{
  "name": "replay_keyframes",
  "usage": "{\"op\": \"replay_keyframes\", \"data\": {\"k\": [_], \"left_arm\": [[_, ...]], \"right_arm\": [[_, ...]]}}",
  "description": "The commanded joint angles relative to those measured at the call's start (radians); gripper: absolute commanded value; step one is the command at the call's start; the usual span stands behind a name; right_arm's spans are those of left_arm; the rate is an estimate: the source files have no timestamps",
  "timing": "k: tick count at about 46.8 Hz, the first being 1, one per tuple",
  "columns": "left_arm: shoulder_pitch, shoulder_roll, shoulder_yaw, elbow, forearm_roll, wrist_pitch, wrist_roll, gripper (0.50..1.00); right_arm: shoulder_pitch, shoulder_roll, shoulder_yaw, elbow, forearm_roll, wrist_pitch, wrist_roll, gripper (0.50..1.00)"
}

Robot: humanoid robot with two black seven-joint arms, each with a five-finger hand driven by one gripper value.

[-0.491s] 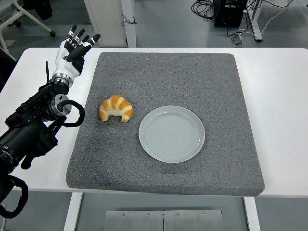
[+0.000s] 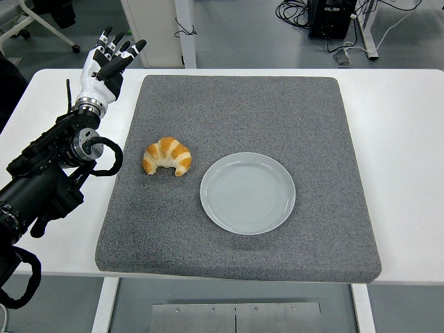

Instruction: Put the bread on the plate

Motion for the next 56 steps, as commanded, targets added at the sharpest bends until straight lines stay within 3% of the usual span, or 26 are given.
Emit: {"op": "replay_keyframes", "data": {"k": [1, 7, 26, 46, 56], "left_arm": [[-0.006, 0.002, 0.008, -0.001, 0.002, 0.000, 0.002, 0.972], [-0.020, 0.018, 0.019, -0.014, 0.020, 0.001, 0.013, 0.972], [-0.149, 0.297, 0.345, -0.230, 0.105, 0.012, 0.063, 0.971], [-0.241, 0.353, 0.479, -0.265, 0.349, 0.026, 0.143, 0.971], [-0.285, 0.443, 0.605, -0.449, 0.456, 0.032, 0.160, 0.971]], "right_arm": [[0.000, 0.000, 0.000, -0.001, 0.000, 0.000, 0.000, 1.000], [0.000, 0.000, 0.000, 0.001, 0.000, 0.001, 0.000, 1.000], [0.000, 0.000, -0.001, -0.001, 0.000, 0.000, 0.000, 1.000], [0.000, 0.000, -0.001, -0.001, 0.000, 0.000, 0.000, 1.000], [0.000, 0.000, 0.000, 0.001, 0.000, 0.000, 0.000, 1.000]]}}
